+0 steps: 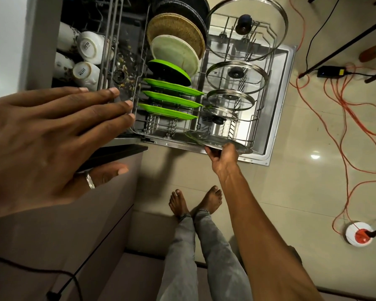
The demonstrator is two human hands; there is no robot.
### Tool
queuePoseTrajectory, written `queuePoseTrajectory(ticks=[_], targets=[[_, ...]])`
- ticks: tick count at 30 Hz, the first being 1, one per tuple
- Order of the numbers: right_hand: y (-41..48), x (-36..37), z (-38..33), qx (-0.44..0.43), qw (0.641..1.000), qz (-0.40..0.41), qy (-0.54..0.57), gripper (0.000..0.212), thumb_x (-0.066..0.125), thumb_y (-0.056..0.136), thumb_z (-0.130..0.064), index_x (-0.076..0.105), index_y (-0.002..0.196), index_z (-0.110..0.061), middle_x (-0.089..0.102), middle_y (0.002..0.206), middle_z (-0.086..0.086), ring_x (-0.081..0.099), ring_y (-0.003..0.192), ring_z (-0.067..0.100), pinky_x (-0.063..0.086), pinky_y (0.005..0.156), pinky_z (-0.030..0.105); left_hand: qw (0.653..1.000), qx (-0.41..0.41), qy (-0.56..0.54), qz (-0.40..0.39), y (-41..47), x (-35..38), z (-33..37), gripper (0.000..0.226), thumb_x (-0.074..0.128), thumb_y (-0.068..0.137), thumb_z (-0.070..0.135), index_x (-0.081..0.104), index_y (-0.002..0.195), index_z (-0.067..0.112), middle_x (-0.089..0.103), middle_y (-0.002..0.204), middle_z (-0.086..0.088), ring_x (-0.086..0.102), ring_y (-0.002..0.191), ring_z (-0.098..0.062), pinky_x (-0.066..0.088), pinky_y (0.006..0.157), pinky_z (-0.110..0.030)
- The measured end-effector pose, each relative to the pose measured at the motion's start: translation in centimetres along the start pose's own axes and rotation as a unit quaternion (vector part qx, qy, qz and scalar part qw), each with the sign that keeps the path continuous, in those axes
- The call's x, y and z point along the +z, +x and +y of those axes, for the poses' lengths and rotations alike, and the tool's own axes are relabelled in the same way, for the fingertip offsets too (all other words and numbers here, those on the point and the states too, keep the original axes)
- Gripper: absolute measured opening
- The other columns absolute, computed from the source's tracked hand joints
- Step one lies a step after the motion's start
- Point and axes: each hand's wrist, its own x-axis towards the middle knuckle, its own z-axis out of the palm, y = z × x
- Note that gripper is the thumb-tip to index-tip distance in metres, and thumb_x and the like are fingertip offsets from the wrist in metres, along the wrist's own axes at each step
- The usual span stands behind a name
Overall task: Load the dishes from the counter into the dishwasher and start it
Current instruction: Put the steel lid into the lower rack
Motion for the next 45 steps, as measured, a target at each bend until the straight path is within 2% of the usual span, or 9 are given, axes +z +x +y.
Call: queuePoseTrajectory(ticks=[4, 7, 12, 18, 24, 31, 38, 42, 45], targets=[[0.7, 1.4, -0.5, -0.008, 0.999, -0.002, -0.032, 0.034, 0.037, 0.097, -0.004, 0.053, 0.127, -0.001, 0.057, 0.128, 0.024, 0.062, 0.111, 0.039, 0.063, 0.071, 0.046, 1.000, 0.003, -0.009, -0.003, 0.0, 0.0, -0.2, 0.078, 0.050, 0.094, 0.058, 0.030, 0.157, 0.016, 0.030, 0.163, -0.004, 0.025, 0.153, -0.028, 0.030, 0.117, -0.059], [1.3, 2.3, -1.1, -0.018, 0.998, -0.001, -0.060, 0.031, 0.036, 0.093, -0.005, 0.054, 0.118, -0.001, 0.061, 0.120, 0.022, 0.064, 0.097, 0.035, 0.064, 0.067, 0.042, 1.000, 0.002, -0.008, -0.003, -0.1, 0.0, -0.2, 0.078, 0.050, 0.094, 0.058, 0.030, 0.157, 0.017, 0.030, 0.163, -0.003, 0.025, 0.153, -0.028, 0.029, 0.117, -0.059], [1.7, 3.0, -1.3, -0.023, 0.997, 0.015, -0.067, 0.024, 0.034, 0.089, -0.008, 0.054, 0.103, -0.004, 0.063, 0.104, 0.019, 0.066, 0.083, 0.032, 0.063, 0.077, 0.048, 1.000, -0.003, -0.011, -0.003, 0.1, -0.2, 0.0, 0.076, 0.050, 0.094, 0.058, 0.039, 0.154, 0.012, 0.034, 0.161, -0.005, 0.026, 0.152, -0.028, 0.029, 0.117, -0.059], [1.2, 2.1, -0.9, -0.007, 0.996, -0.021, -0.088, 0.021, 0.050, 0.098, -0.019, 0.059, 0.112, -0.006, 0.066, 0.100, 0.018, 0.067, 0.082, 0.030, 0.061, 0.086, 0.043, 1.000, 0.002, -0.001, 0.000, 0.0, -0.2, -0.2, 0.077, 0.050, 0.094, 0.059, 0.037, 0.155, 0.014, 0.033, 0.162, -0.005, 0.026, 0.152, -0.028, 0.030, 0.117, -0.059], [-0.5, 0.4, -0.9, 0.008, 0.992, -0.102, -0.079, 0.044, 0.063, 0.093, -0.055, 0.060, 0.113, -0.016, 0.067, 0.112, 0.014, 0.065, 0.110, 0.032, 0.055, 0.098, 0.050, 1.000, 0.006, 0.029, 0.005, 0.4, -0.8, 0.0, 0.075, 0.050, 0.094, 0.058, 0.044, 0.150, 0.008, 0.038, 0.159, -0.010, 0.027, 0.152, -0.029, 0.032, 0.116, -0.058], [-3.8, -1.1, 0.0, 0.041, 0.980, -0.116, -0.154, 0.092, 0.053, 0.086, -0.076, 0.029, 0.157, -0.023, 0.041, 0.151, 0.017, 0.047, 0.133, 0.038, 0.046, 0.105, 0.057, 0.995, -0.011, 0.097, -0.018, 0.3, -1.4, 0.3, 0.070, 0.041, 0.099, 0.057, 0.048, 0.147, 0.006, 0.049, 0.151, -0.011, 0.027, 0.152, -0.029, 0.032, 0.117, -0.053], [-11.3, -2.1, -2.8, 0.002, 0.942, -0.174, -0.286, 0.065, 0.055, 0.098, -0.053, 0.045, 0.145, -0.009, 0.053, 0.144, 0.014, 0.054, 0.129, 0.028, 0.051, 0.102, 0.046, 0.983, -0.100, 0.139, -0.060, 1.5, -4.1, 3.5, 0.074, 0.034, 0.095, 0.068, 0.057, 0.138, 0.012, 0.064, 0.136, -0.010, 0.046, 0.141, -0.030, 0.040, 0.107, -0.047], [-17.8, -3.2, -6.7, -0.088, 0.900, -0.198, -0.379, 0.036, 0.059, 0.100, -0.040, 0.062, 0.122, -0.011, 0.066, 0.120, 0.007, 0.064, 0.110, 0.019, 0.057, 0.091, 0.038, 0.980, -0.197, 0.003, -0.040, 3.3, -3.7, 7.9, 0.076, 0.035, 0.093, 0.068, 0.057, 0.137, 0.011, 0.063, 0.135, -0.014, 0.052, 0.133, -0.033, 0.045, 0.102, -0.048], [-22.4, -4.7, -9.7, -0.161, 0.858, -0.213, -0.439, 0.020, 0.059, 0.100, -0.035, 0.065, 0.105, -0.016, 0.071, 0.114, 0.005, 0.068, 0.104, 0.018, 0.057, 0.086, 0.036, 0.945, -0.291, -0.144, -0.038, 3.9, -3.9, 13.6, 0.066, 0.038, 0.095, 0.062, 0.054, 0.140, 0.016, 0.062, 0.136, -0.012, 0.056, 0.127, -0.033, 0.049, 0.100, -0.050]])
